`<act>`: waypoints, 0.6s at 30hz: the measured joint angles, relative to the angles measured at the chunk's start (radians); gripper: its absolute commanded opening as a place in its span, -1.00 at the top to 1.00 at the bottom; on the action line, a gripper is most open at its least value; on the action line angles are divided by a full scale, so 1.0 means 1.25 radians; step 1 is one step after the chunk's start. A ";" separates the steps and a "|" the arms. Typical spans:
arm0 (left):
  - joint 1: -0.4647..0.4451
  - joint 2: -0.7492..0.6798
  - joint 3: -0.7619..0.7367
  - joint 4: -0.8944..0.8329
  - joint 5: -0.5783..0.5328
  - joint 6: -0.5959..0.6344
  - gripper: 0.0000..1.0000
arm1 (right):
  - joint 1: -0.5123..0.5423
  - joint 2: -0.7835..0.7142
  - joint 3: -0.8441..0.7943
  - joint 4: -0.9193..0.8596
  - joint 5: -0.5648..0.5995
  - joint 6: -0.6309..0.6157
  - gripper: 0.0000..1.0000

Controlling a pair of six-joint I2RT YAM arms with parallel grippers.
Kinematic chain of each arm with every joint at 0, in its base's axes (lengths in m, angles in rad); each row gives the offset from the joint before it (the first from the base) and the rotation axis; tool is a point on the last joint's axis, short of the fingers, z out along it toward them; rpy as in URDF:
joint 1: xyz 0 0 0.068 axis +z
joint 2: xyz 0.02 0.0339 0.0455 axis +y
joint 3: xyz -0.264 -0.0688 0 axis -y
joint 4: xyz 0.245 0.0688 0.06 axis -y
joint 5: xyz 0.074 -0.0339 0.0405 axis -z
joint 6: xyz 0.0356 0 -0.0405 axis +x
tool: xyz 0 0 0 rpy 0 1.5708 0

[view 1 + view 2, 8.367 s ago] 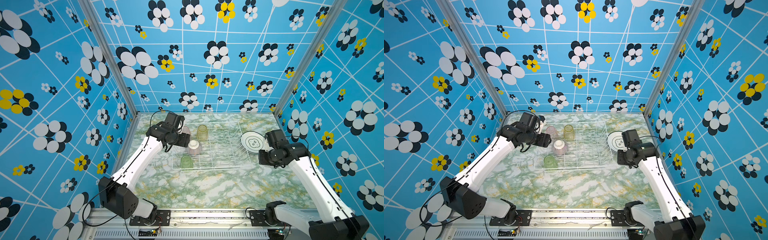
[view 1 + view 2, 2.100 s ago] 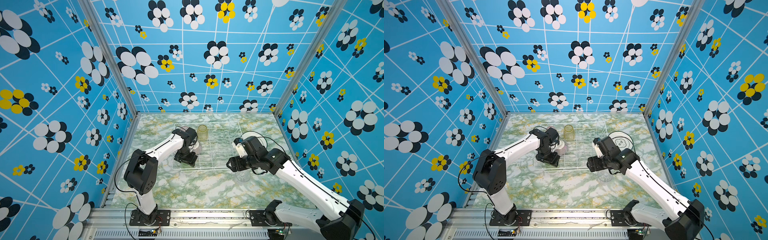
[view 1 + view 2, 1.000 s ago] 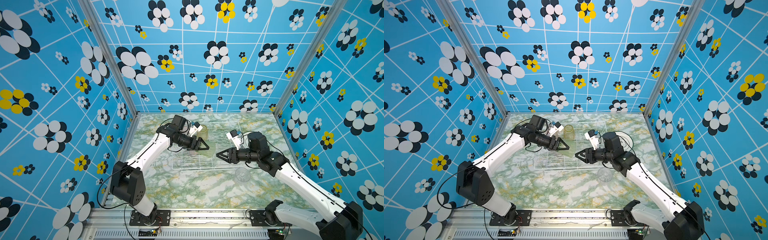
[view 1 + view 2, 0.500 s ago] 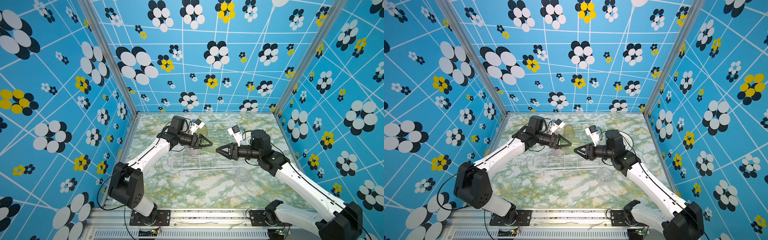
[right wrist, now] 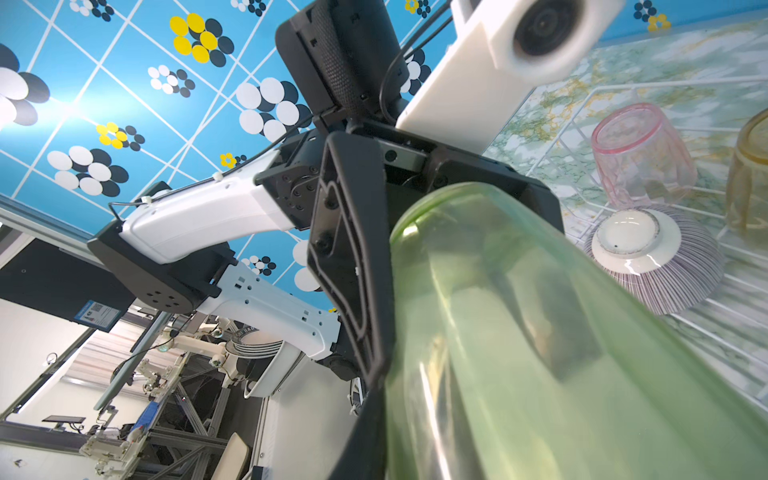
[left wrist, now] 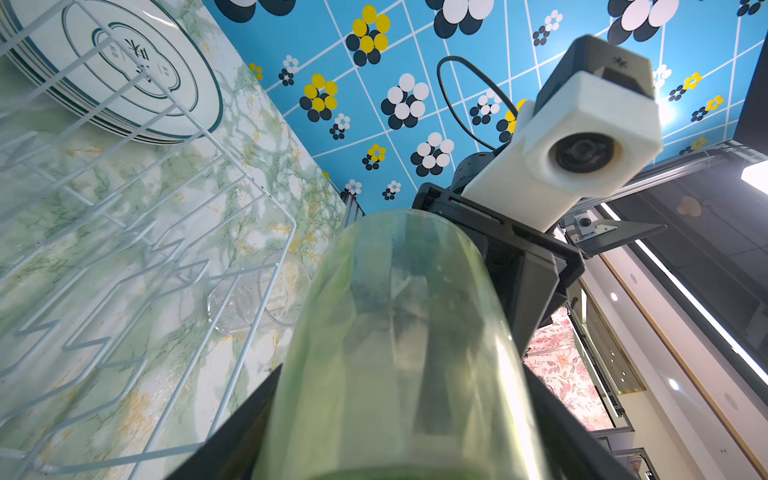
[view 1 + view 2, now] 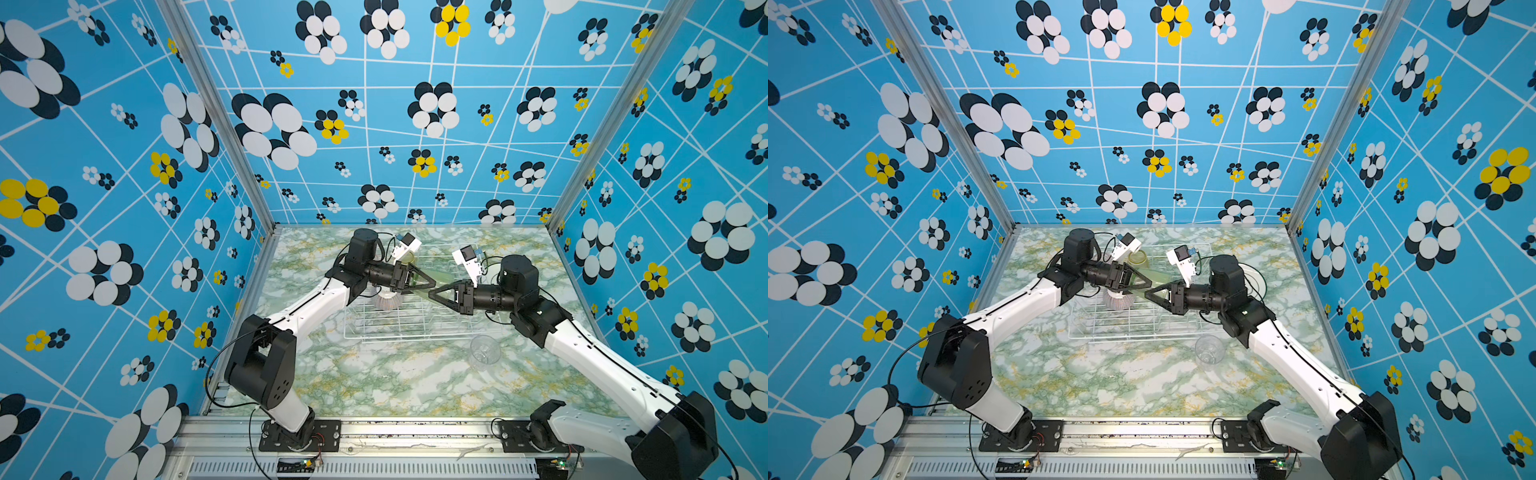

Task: Unload the mixed dishes from the dish rack
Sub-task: 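Close the right gripper on the green glass held by the left gripper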

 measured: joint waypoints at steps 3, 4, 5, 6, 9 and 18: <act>0.000 0.001 0.000 0.027 0.010 -0.022 -0.33 | 0.000 -0.003 0.005 0.005 -0.006 -0.007 1.00; 0.000 0.001 0.000 0.029 0.011 -0.025 -0.35 | 0.000 -0.004 0.005 0.004 -0.005 -0.008 1.00; 0.000 0.001 0.000 0.031 0.012 -0.027 -0.39 | 0.000 -0.004 0.005 0.003 -0.004 -0.009 1.00; 0.000 0.001 0.000 0.033 0.013 -0.027 -0.42 | 0.000 -0.005 0.005 0.003 -0.004 -0.010 1.00; -0.002 0.001 0.000 0.033 0.013 -0.026 -0.57 | 0.000 -0.012 0.005 -0.004 -0.001 -0.013 1.00; -0.002 -0.002 -0.001 0.006 -0.027 -0.005 -0.73 | -0.001 -0.020 0.024 -0.056 0.031 -0.035 1.00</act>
